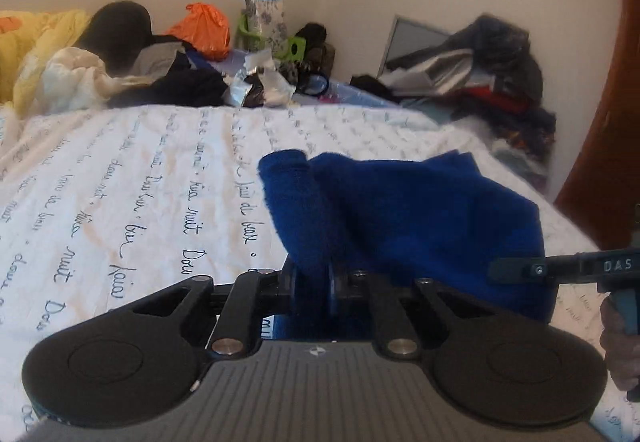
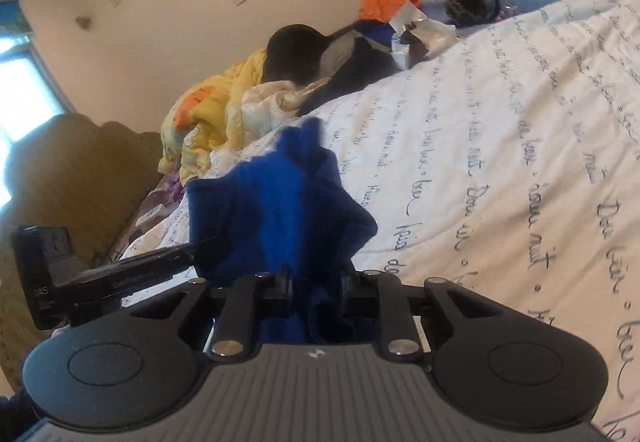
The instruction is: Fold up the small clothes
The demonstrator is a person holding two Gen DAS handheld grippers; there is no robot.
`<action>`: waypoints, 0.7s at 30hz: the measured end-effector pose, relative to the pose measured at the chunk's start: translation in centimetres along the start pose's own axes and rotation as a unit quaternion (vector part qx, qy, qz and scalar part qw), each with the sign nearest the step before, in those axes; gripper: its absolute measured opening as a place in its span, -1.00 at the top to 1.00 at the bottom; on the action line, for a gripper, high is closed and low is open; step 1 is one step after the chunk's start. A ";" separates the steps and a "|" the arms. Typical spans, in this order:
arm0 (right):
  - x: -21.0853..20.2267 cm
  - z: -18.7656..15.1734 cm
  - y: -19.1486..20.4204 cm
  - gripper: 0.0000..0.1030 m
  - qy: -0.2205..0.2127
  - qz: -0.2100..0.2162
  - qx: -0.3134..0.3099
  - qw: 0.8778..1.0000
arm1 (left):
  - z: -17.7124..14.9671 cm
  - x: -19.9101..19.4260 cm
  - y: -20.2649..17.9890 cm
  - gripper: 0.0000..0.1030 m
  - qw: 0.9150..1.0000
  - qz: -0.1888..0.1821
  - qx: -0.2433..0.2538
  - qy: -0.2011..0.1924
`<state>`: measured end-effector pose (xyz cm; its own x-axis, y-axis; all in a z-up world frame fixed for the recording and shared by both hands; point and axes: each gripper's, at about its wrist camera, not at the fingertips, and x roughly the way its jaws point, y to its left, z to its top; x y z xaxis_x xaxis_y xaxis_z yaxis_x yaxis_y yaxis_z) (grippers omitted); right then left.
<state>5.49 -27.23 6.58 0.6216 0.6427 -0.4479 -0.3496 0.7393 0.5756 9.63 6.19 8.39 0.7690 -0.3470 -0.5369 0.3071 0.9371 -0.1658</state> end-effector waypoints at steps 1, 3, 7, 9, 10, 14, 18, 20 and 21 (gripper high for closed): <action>1.2 0.2 -0.5 0.48 0.006 -0.025 0.007 1.000 | 0.0 1.9 -0.2 0.59 1.000 0.005 0.014 0.013; 4.1 0.5 -2.3 -0.13 0.031 -0.081 0.029 0.996 | -0.6 5.1 0.1 0.16 0.996 0.056 0.032 0.060; 2.0 -0.4 -3.7 -0.31 0.048 -0.085 0.089 0.991 | -3.5 0.8 2.4 -0.60 0.997 0.046 -0.028 0.061; -0.8 -2.4 -3.4 -0.51 0.057 -0.062 0.088 0.993 | -6.1 -2.2 3.4 -0.55 0.994 0.008 -0.079 0.076; -1.5 -3.5 -3.3 -0.51 0.072 -0.056 0.093 0.991 | -7.1 -3.0 3.4 -0.41 0.991 -0.009 -0.097 0.096; -1.1 -7.1 -2.1 -0.21 0.108 -0.040 0.073 0.991 | -9.7 -3.7 2.3 0.15 0.983 -0.039 -0.130 0.122; 0.8 -6.6 -0.2 0.73 0.140 -0.055 0.018 0.988 | -8.8 -3.3 1.7 0.76 0.983 -0.024 -0.116 0.139; -0.5 -6.3 0.8 0.73 0.138 -0.049 -0.003 0.989 | -8.8 -4.8 1.4 0.75 0.988 -0.017 -0.082 0.126; -1.3 -6.4 1.0 0.73 0.136 -0.051 -0.009 0.989 | -9.2 -5.0 1.3 0.70 0.989 -0.007 -0.068 0.128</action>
<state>-0.17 -26.06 3.35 0.4439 0.5931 -0.6717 -0.3079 0.8049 0.5072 1.02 9.47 3.31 0.5922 -0.3562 -0.7228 0.2249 0.9344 -0.2762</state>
